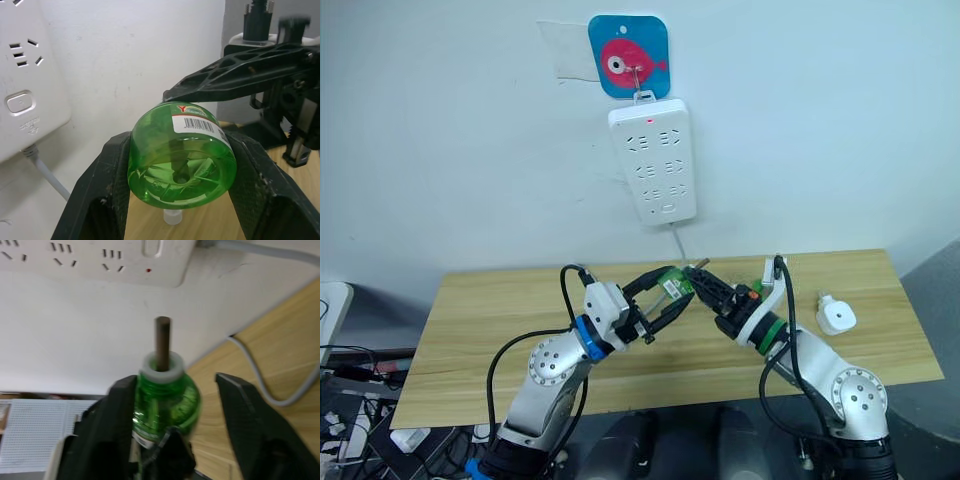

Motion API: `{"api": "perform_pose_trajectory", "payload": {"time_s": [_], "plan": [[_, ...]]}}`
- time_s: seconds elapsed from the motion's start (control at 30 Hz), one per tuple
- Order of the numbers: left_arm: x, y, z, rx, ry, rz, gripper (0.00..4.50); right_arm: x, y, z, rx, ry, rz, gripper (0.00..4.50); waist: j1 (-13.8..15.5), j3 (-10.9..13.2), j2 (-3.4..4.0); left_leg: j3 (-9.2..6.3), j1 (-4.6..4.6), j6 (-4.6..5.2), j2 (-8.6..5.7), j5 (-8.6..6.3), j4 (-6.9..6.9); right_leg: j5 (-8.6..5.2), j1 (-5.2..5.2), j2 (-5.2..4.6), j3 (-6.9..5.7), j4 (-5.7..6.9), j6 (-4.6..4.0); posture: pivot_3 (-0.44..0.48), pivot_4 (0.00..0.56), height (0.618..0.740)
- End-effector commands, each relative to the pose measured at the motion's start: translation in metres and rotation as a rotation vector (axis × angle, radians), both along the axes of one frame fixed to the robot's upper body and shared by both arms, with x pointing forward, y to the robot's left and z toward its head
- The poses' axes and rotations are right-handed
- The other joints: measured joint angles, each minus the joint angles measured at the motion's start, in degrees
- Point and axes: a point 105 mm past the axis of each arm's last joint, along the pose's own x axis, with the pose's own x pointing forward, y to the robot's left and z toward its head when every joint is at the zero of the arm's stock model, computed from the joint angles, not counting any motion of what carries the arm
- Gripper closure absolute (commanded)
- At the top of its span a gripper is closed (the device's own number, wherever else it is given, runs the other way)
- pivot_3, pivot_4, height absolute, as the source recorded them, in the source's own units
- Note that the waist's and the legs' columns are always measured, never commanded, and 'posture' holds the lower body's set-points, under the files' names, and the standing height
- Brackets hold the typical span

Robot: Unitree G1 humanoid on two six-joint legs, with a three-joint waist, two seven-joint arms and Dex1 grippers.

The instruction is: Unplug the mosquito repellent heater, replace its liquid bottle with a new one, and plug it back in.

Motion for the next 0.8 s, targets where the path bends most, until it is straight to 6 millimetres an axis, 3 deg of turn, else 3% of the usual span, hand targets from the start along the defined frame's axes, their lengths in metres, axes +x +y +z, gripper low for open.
{"api": "perform_pose_trajectory", "payload": {"time_s": [0.03,0.1,0.23,0.33,0.43,0.57,0.8], "plan": [[-0.001,0.004,0.008,-0.020,-0.024,-0.019,2.23,-0.023,-0.024,-0.013,-0.268,-0.032,0.107,0.46,0.03,-0.02,0.04,-0.01,-0.01,0.02,-0.05,-0.01,0.01,0.00,0.01,-0.02,0.00,-0.01,0.01,-0.056,0.263,0.740],[-0.002,0.005,0.008,-0.021,-0.015,-0.042,2.23,-0.033,-0.045,-0.026,-0.461,-0.017,0.178,0.07,-0.12,-0.02,0.04,0.04,-0.02,0.07,-0.05,-0.04,0.06,0.00,0.05,-0.03,0.01,-0.03,0.01,-0.065,0.267,0.740],[-0.006,0.008,0.002,0.009,0.002,-0.098,2.23,-0.028,-0.104,-0.036,-0.888,-0.044,0.224,0.07,-0.88,-0.02,0.07,0.10,0.01,0.12,0.04,-0.06,0.07,-0.01,0.10,0.00,-0.03,-0.04,0.03,-0.077,0.282,0.740],[-0.007,0.014,-0.005,0.029,0.018,-0.118,2.23,-0.018,-0.154,-0.034,-1.187,-0.067,0.212,0.07,-1.07,-0.01,0.05,0.14,0.01,0.17,0.13,-0.09,0.07,-0.02,0.11,0.11,-0.03,-0.13,0.04,-0.087,0.298,0.740],[-0.009,0.016,-0.008,0.035,0.028,-0.131,2.23,0.002,-0.190,-0.028,-1.352,-0.083,0.163,0.07,-1.30,0.03,0.02,0.19,0.01,0.17,0.19,-0.10,0.05,-0.02,0.10,0.16,-0.01,-0.18,0.04,-0.099,0.307,0.740],[-0.011,0.012,-0.010,0.034,0.033,-0.143,2.23,0.031,-0.207,-0.035,-1.397,-0.077,0.115,0.07,-1.41,0.19,-0.06,0.30,0.01,0.19,0.27,-0.11,0.07,-0.01,0.12,0.15,0.04,-0.26,0.02,-0.089,0.321,0.740],[-0.017,0.012,-0.012,0.035,0.038,-0.142,2.23,0.059,-0.219,-0.041,-1.410,0.027,0.091,0.07,-1.14,0.65,0.11,0.36,-0.04,0.23,0.26,-0.14,0.07,0.00,0.03,0.11,0.13,-0.25,0.00,-0.053,0.336,0.740]]}}
